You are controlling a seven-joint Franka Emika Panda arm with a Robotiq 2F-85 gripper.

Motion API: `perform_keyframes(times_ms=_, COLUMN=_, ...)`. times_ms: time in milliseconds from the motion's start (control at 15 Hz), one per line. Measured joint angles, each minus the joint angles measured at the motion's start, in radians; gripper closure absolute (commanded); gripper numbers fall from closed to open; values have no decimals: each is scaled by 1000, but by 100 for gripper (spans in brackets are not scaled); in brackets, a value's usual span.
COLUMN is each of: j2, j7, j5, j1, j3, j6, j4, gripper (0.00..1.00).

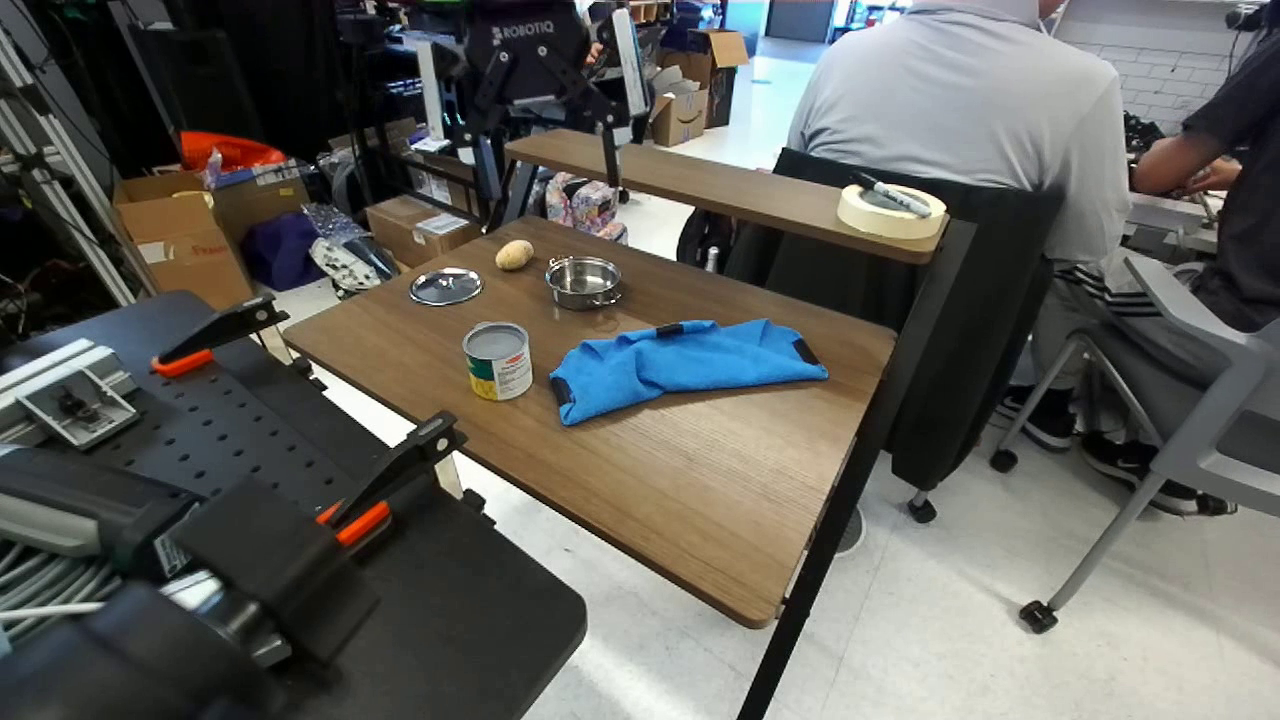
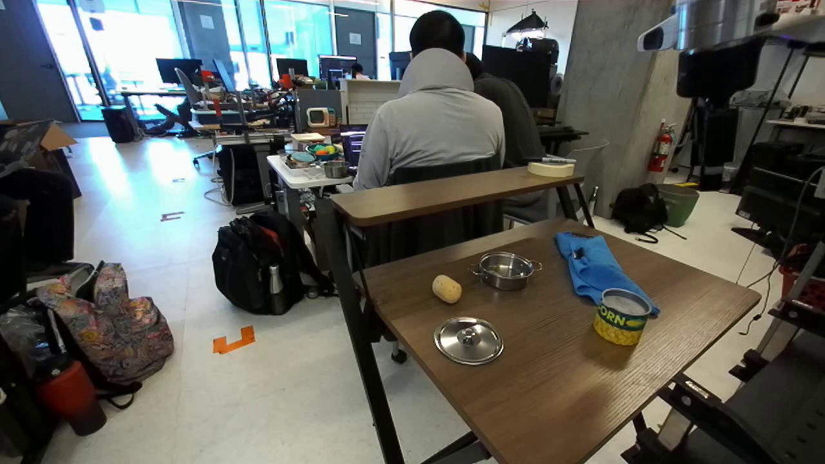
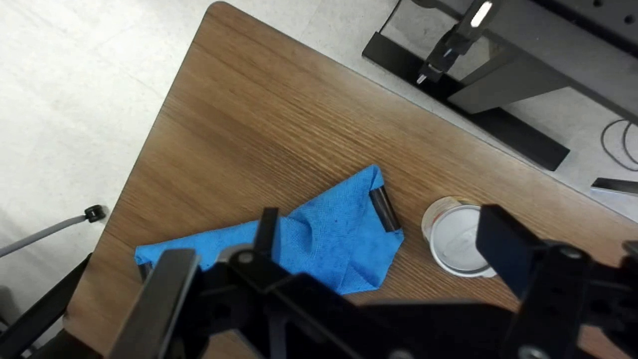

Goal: Fold the cloth on the table

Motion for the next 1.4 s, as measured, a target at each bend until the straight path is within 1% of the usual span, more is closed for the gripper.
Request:
perform_keyframes(times_ms=333, j2=138, j7=3, j5=-16, j1=-9, j3=-2, j6=74, j4=45, gripper=0)
perform_keyframes(times_ms=533, j2=196, j7=4, j5=-22, j1=-9, j3=-6, j6=89, j4=63, gripper=0)
perform_keyframes(times_ms=1067, j2=281, j7=4, j5=-70, j1=-9, j3=-35, j6=92, j4=76, gripper=0)
perform_keyframes(times_ms=1400, j2=334, j7=9, j5=-102, j1=-7, j3=-39, j6=93, j4=80, gripper=0)
